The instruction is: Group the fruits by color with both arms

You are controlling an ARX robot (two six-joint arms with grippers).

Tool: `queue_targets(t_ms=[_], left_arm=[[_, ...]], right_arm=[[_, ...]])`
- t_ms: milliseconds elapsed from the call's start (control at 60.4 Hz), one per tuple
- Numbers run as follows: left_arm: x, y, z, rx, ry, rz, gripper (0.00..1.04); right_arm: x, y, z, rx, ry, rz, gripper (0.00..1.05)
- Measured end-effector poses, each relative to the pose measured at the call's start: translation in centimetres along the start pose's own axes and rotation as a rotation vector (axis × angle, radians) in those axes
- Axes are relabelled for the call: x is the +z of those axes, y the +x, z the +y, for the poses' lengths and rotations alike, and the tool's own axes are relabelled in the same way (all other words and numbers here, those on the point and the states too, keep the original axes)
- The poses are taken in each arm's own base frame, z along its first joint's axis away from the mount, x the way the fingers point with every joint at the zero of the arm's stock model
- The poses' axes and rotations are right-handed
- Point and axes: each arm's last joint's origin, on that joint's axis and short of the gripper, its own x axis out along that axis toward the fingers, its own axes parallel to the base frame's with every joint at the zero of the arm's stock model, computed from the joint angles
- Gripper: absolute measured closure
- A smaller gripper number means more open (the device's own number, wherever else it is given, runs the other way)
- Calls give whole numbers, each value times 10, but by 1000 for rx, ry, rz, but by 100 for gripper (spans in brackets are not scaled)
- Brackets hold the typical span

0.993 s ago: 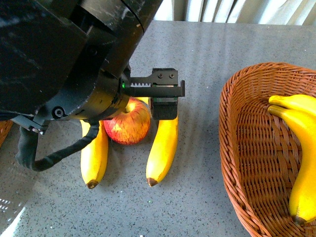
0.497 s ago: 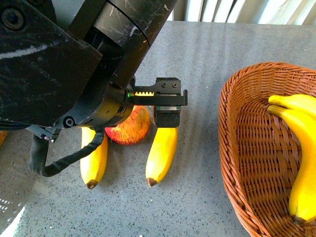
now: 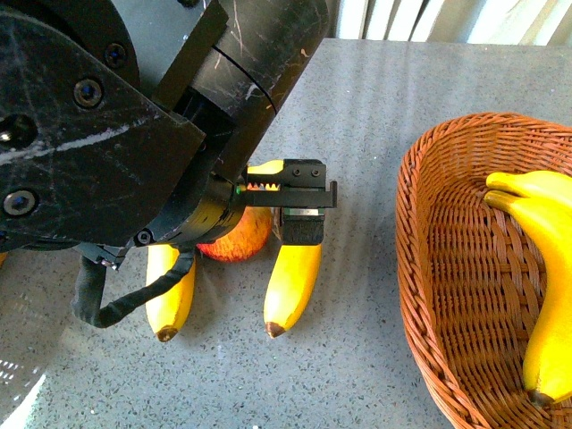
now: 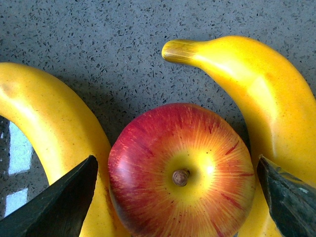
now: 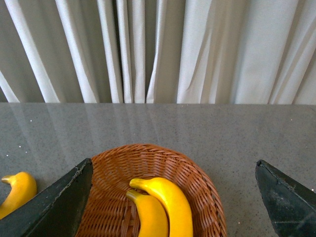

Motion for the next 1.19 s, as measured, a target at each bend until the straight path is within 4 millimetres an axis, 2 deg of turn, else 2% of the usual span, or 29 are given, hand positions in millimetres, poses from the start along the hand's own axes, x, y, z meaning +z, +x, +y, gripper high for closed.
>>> queue_targets(t_ms=[248,397,497,712,861,993,1192], left_arm=[[1,4,-2,0,0,-1,10],[1,4,-2,2,1,0,29],[1,4,-2,5,1,0,34],[2,0,-2,6,-5,-5,35],[13,-22,3,5,-38,-61,35],[27,-46,18,29,-97,-138,35],[40,-71,71,149,-215,-214,36]], right_arm=[[0,0,0,0,0,0,9],[0,0,0,0,0,0,9],[0,0,0,0,0,0,9],[0,0,0,0,0,0,9],[0,0,0,0,0,0,9],[0,0,0,-2,0,0,9],[0,0,0,-1,0,0,9]])
